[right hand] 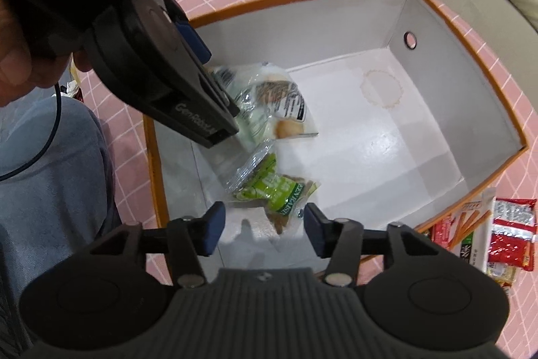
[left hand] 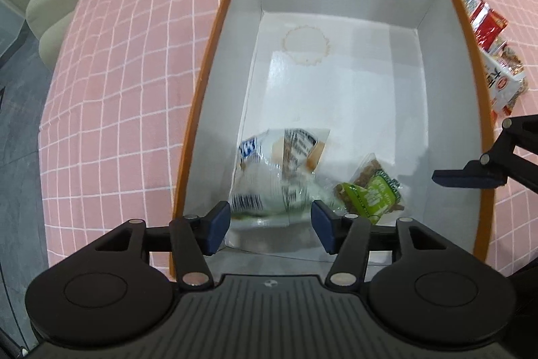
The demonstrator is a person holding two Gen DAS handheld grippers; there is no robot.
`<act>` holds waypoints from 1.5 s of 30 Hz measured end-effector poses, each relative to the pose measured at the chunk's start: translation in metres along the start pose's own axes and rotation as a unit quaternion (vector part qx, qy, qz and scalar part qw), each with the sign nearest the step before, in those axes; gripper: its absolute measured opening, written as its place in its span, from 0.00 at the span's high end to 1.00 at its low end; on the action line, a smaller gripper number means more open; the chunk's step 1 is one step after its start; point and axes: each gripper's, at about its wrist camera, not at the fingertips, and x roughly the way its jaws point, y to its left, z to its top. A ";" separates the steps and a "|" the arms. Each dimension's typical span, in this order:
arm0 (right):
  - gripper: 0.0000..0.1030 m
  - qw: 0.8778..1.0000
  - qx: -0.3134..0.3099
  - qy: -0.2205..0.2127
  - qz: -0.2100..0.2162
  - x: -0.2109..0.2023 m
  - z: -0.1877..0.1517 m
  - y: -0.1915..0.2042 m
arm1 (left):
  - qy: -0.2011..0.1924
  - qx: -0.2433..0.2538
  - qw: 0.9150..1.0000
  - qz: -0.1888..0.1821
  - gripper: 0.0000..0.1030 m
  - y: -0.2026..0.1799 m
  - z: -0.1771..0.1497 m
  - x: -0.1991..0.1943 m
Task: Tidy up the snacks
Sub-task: 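Lift both tools out of the box and move back to the snack pile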
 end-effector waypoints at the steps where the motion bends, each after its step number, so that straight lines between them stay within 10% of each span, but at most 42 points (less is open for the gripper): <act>1: 0.45 1.000 0.000 -0.004 -0.003 -0.004 -0.001 0.000 | -0.005 -0.001 1.000 0.000 0.36 0.000 -0.001 -0.005; 19: 0.27 0.989 0.047 -0.130 -0.044 -0.089 -0.045 -0.004 | -0.162 -0.046 0.986 -0.011 0.35 -0.023 -0.029 -0.101; 31: 0.23 0.946 0.142 -0.263 -0.126 -0.128 -0.130 -0.024 | -0.272 -0.076 0.957 -0.063 0.34 -0.073 -0.057 -0.131; 45: 0.23 0.922 0.224 -0.241 -0.207 -0.097 -0.214 -0.053 | -0.271 -0.093 0.947 -0.146 0.34 -0.147 -0.069 -0.087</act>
